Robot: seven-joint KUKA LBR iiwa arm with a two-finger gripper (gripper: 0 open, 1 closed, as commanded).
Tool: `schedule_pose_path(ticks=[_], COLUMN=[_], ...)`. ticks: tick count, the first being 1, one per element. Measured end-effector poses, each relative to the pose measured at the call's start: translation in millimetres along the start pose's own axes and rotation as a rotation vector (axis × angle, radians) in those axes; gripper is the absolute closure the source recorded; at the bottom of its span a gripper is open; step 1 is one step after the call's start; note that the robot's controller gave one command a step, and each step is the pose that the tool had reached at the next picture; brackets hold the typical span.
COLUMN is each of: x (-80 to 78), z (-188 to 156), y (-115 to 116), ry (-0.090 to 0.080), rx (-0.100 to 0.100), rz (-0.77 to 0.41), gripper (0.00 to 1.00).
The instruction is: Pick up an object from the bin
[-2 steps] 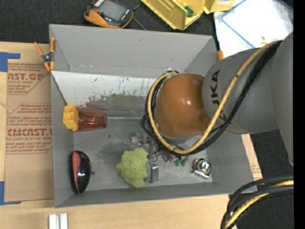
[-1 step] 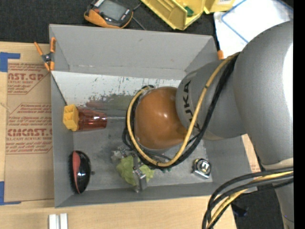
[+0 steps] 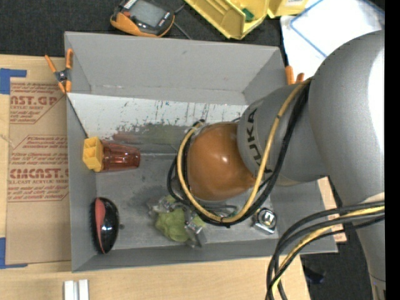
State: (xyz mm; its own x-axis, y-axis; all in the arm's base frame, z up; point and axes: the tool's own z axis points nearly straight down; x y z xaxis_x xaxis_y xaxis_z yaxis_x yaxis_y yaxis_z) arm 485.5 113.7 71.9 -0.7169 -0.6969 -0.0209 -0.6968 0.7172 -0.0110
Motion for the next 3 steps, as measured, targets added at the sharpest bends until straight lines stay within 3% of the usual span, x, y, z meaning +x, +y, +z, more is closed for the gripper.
schedule_pose_path(ticks=[1, 3], x=[-13.3, -13.5], z=[2, -12], y=[21, 22], ry=[0.022, 0.025], rx=[-0.018, -0.021], rz=[-0.155, -0.159], gripper=[1.0, 1.0])
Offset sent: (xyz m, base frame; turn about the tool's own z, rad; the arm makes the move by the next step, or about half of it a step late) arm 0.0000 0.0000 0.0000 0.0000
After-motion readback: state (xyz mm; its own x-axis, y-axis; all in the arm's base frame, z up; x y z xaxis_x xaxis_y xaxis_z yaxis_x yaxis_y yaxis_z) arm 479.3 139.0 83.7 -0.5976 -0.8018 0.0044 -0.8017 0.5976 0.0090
